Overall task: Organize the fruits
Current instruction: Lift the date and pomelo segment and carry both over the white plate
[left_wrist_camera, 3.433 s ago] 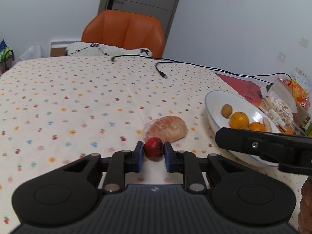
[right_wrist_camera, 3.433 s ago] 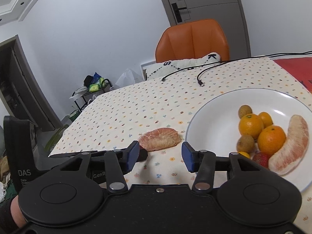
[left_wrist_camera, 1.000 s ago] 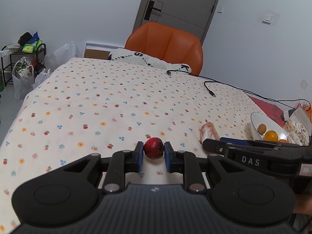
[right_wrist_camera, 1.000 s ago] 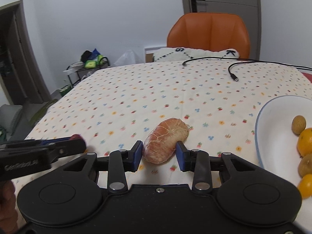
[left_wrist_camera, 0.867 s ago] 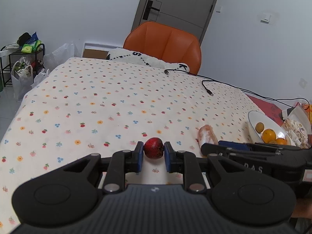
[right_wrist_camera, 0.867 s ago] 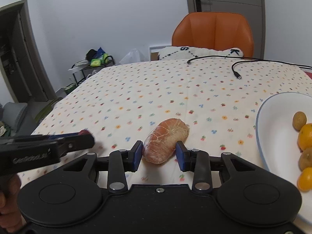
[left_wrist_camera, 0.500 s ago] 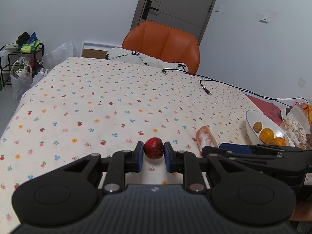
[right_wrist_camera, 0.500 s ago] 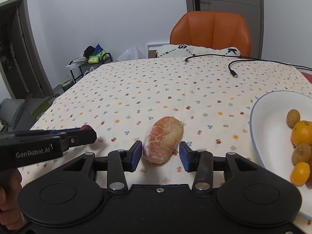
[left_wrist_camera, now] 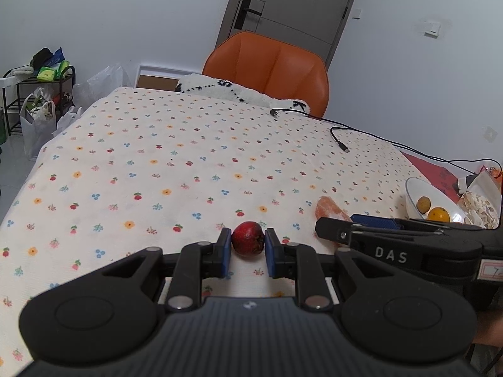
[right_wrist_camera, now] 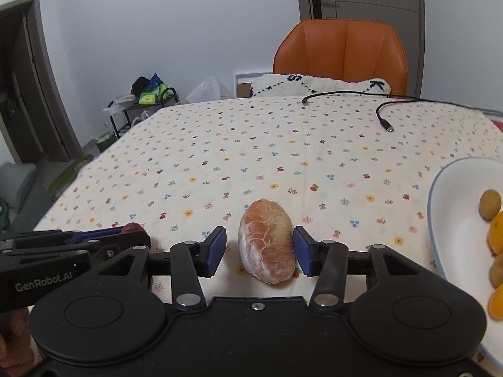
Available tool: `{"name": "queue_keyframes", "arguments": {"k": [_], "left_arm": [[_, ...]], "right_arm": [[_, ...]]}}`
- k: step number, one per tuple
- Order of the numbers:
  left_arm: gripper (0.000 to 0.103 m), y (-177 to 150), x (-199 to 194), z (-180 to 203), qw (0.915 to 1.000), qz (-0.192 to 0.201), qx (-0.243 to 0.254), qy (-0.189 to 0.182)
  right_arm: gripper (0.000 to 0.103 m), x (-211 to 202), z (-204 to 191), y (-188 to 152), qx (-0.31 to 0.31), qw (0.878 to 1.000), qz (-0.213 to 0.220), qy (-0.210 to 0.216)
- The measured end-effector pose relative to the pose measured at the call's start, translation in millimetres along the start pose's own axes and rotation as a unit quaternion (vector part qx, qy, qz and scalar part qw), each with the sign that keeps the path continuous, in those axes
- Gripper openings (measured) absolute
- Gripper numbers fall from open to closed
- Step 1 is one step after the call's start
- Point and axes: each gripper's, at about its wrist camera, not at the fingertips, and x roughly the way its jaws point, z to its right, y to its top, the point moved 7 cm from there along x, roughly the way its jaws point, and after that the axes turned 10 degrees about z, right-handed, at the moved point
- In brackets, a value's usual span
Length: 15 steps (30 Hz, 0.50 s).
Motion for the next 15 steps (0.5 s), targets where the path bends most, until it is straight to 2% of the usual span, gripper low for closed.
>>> {"name": "queue_keyframes", "arguments": {"k": [2,9,15], "left_arm": [[0.021,0.1,-0.3,-0.2,1.0,0.001,0.0,0.0],[0.021,2.5,-4.8,4.7,1.0,0.006,0.002,-0.006],[0.021,7.3,-8.6,16.4,0.9998,0.011,0.007,-0.015]], "right_arm": [[0.035,0.0,-0.2,-0.2,-0.014,1.0,0.0,-0.013],[0.033,-9.1,6.0,1.7,0.011,1.0,-0.006,0.002],[0.033,-26.3,4.9,7.8,0.015,1.0,0.009,0.007]]}}
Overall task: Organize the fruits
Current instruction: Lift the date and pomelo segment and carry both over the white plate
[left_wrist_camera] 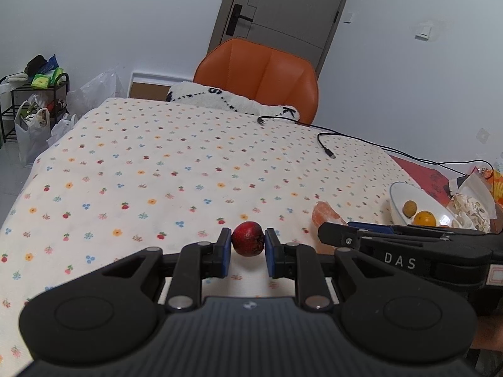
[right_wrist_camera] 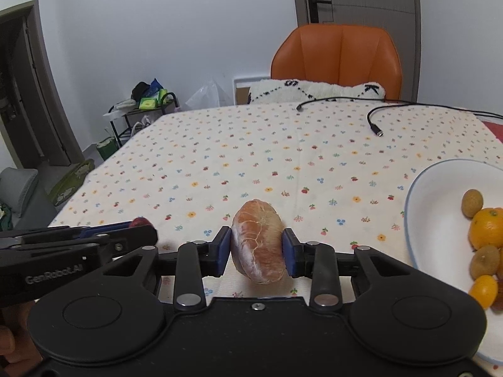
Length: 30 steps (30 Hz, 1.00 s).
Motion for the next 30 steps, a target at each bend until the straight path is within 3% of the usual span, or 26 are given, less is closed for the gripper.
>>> {"name": "queue_keyframes", "arguments": {"k": [16,30], "left_arm": [[0.021,8.1,5.1,57.6,0.9988,0.005,0.03,-0.039],[0.02,9.3,16.0,103.9,0.9961,0.004,0.054,-0.069]], "right_arm": [[0.033,-45.5,33.1,24.5,0.018,0.999,0.047,-0.018],[0.033,-69.0,86.4,31.4,0.044,0.995,0.071,-0.059]]}}
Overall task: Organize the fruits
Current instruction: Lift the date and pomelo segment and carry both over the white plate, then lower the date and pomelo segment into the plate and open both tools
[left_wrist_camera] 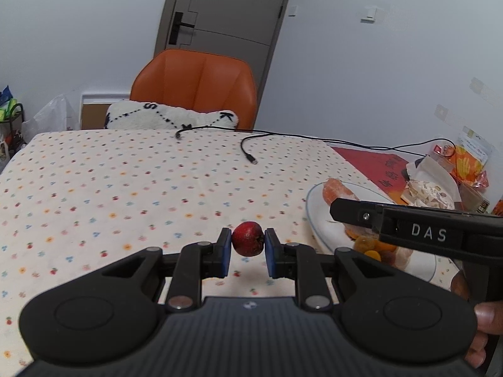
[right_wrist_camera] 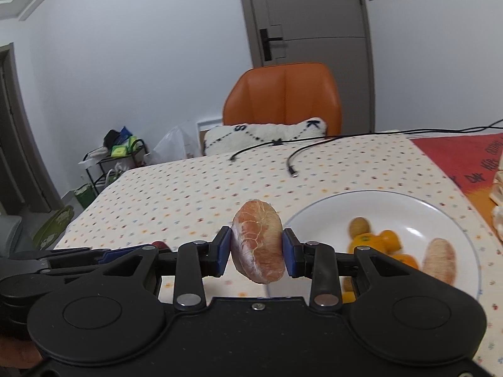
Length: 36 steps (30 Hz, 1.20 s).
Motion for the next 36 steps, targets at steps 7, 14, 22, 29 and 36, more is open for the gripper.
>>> {"name": "queue_keyframes", "arguments": {"k": [7,14,22,29,36], "left_arm": [[0.021,-0.2,7.4,15.0,0.9999,-0.003,0.009,-0.01],[0.021,-0.7,10.3,22.1,0.9998,-0.006,0.015,-0.014],[0.021,3.7,12.1,25.3,0.9997,-0.004,0.022,-0.014],[0.021,6.4,17.9,36.7,0.9994,-0.003,0.024,-0.026],[0.021,-0.9,24.8,56.7,0.9985,-0.012,0.028,-0.045]], "right_arm": [[0.033,-0.2,25.9,-3.8,0.017,1.0,-0.003,-0.019],[0.033,6.0,43.7,-8.9,0.042,0.999,-0.007,-0.033],[0.039,20.1,50.0,-14.5,0.086,0.996,-0.011,-0.026],[0.039,11.2,61.6,-12.1,0.093,0.995,-0.004,-0.031],[0.039,-4.0,81.0,-11.4,0.101,0.994,0.003,-0.046]]}}
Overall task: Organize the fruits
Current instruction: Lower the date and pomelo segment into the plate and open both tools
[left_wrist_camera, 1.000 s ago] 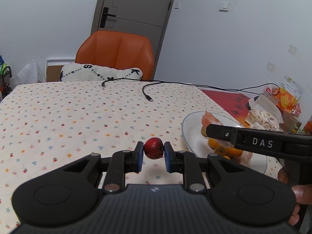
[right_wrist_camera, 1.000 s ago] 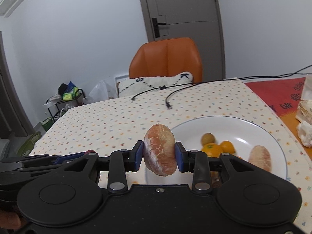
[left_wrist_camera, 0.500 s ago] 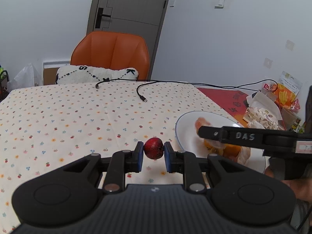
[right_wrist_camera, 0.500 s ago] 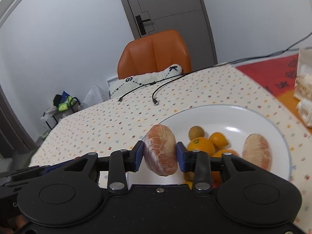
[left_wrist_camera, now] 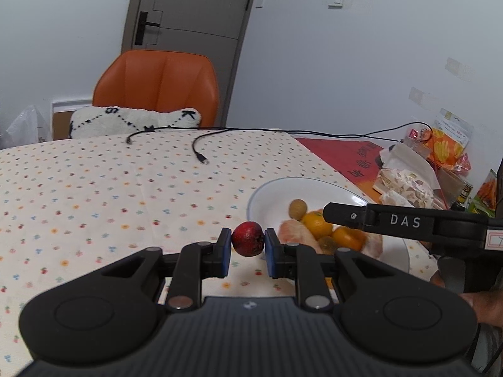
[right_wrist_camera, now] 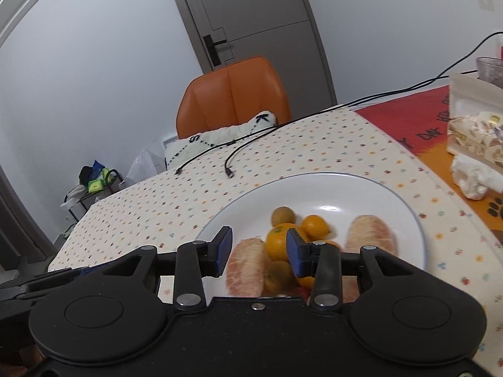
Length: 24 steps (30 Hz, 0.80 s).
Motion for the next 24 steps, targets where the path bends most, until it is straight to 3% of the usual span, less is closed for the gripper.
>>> {"name": "queue_keyframes", "arguments": {"k": [10,13,24], "left_arm": [[0.021,-6.5,6.6,29.2,0.9994,-0.01,0.007,-0.031],[0.021,-6.4,6.7,35.4,0.999,-0.011,0.006,-0.042],[0.028,-2.1,-4.6,11.5,0.9999,-0.009,-0.009,-0.001]], "right_arm": [[0.041,-14.5,21.5,-1.2,0.01,1.0,0.002,-0.016],[0.045,-17.8,25.1,-1.5,0.012,1.0,0.004,-0.018],[0.046,-24.2,21.1,-10.5,0.015,1.0,-0.002,-0.01]]}}
